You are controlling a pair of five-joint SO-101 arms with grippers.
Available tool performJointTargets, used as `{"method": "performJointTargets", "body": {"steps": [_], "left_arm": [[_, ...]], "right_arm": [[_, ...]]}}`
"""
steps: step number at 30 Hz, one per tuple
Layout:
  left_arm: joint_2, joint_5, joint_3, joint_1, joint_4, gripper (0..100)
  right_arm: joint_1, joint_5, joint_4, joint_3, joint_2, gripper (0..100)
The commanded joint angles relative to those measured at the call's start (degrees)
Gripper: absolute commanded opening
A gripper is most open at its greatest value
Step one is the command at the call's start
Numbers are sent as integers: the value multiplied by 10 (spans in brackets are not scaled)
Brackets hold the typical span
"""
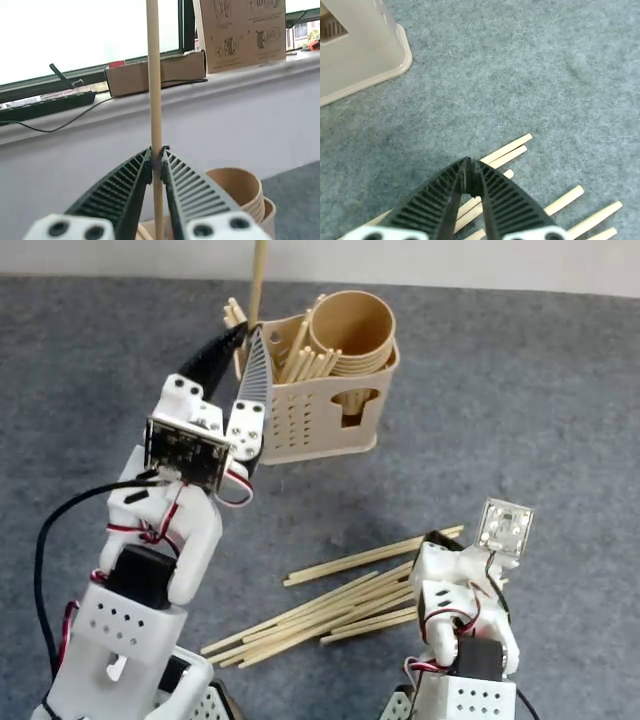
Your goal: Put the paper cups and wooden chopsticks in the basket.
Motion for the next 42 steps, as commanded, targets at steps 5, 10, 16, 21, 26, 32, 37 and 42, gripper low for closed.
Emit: {"method": "performJointTargets", "body": {"steps": [5, 10, 16, 21, 26, 32, 37, 42], "left_arm": [[125, 5, -125, -6, -16, 7], [218, 5, -194, -7, -17, 7], [304, 5, -242, -8, -17, 7], [346, 6, -255, -19, -18, 7], [357, 7, -250, -33, -16, 8], [356, 7, -256, -36, 37, 60], [356, 57, -310, -45, 156, 136], [356, 92, -389, -63, 271, 171]], "right_arm": [[6, 5, -13, 79, -10, 5], [6, 5, -13, 79, -10, 5], [6, 5, -13, 79, -10, 5], [6, 5, -13, 79, -10, 5], [6, 5, -14, 79, -10, 5], [6, 5, -14, 79, -10, 5], [6, 5, -14, 79, -10, 5], [6, 5, -14, 79, -10, 5]]}}
